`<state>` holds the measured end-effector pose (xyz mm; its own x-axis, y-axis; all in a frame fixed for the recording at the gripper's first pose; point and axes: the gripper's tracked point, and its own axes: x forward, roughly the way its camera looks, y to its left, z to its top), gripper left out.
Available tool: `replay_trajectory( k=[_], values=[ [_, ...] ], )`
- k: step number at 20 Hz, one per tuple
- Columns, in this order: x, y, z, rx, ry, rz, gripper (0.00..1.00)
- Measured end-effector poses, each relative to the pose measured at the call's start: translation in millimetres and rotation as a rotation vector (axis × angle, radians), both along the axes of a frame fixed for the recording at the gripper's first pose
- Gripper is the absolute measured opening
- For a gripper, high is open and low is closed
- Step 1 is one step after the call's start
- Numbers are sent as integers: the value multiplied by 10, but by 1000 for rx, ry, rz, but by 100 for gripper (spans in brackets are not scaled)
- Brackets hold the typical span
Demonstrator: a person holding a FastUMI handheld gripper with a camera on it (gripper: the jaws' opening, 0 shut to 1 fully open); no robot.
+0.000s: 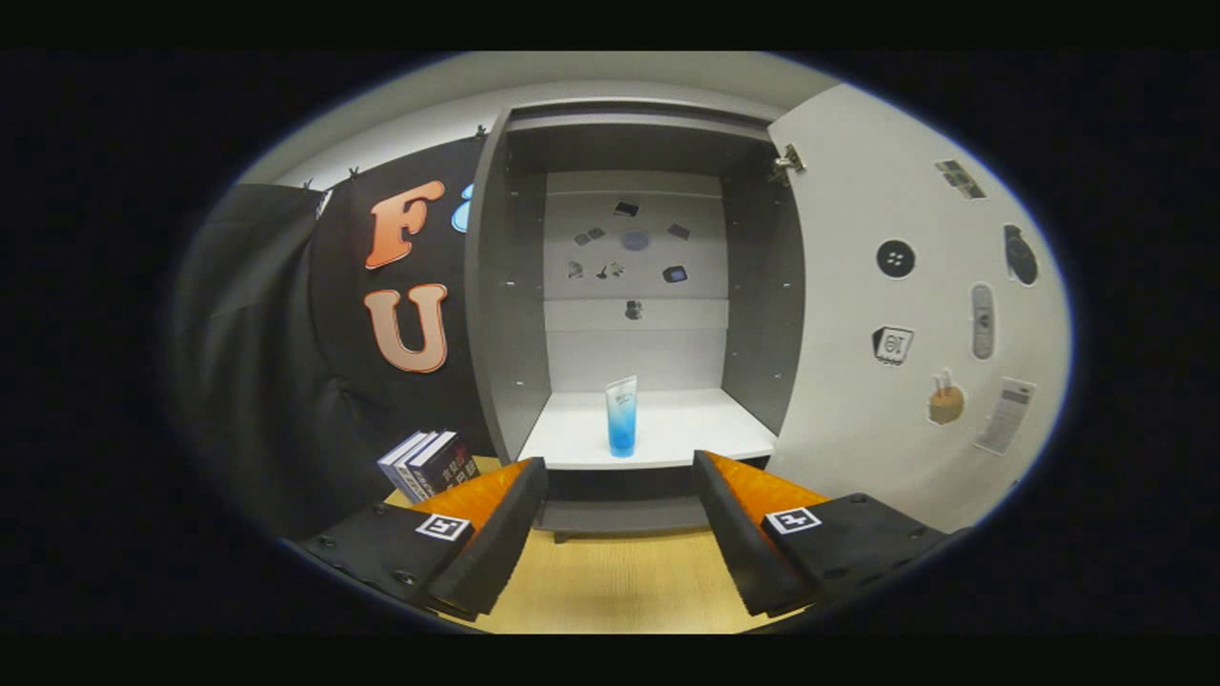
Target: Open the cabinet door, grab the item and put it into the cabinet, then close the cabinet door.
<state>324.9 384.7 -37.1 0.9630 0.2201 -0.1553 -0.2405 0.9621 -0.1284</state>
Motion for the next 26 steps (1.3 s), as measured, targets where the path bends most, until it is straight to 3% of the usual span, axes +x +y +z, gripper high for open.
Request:
replay_trajectory(
  k=[6, 13, 21, 26],
  values=[
    [-850, -465, 118, 0, -59, -39, 97],
    [-1421, -1331, 267, 34, -103, -131, 97],
    [-1635, -2431, 439, 47, -133, -179, 97],
    [-1433, -2954, 349, 45, -129, -203, 97]
  ],
)
